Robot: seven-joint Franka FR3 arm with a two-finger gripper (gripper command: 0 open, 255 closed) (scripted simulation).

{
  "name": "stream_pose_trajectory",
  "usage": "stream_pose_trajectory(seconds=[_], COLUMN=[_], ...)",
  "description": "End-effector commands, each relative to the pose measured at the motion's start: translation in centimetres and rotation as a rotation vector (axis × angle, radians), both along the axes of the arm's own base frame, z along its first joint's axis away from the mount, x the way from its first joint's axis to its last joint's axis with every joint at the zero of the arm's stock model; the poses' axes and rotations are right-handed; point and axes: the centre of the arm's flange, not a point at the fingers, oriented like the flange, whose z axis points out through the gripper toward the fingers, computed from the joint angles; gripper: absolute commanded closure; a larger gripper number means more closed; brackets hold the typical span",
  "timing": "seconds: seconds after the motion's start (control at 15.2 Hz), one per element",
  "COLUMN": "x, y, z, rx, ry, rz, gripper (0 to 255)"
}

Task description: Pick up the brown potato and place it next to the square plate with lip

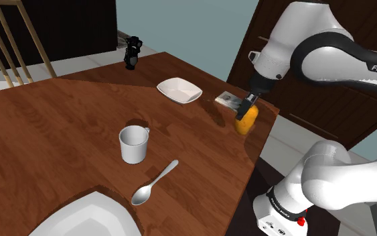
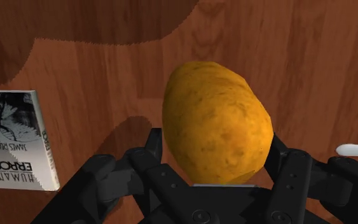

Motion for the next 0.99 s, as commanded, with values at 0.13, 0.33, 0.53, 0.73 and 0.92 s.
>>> stream_pose_trajectory(seconds=[0.13,0.33,0.53,0.73,0.92], x=[-1.6,-2.6,-3.6,-4.6,-5.6], y=[5.1,8.9,12.7,16.6,20.4], z=[-0.3,-0.3,-0.3,-0.3,-0.3], rx=[0.0,0.0,0.0,0.0,0.0], ry=[0.0,0.0,0.0,0.0,0.0], rz=[-0.002,-0.002,-0.002,-0.002,-0.002], gripper=[255,255,255,255,255])
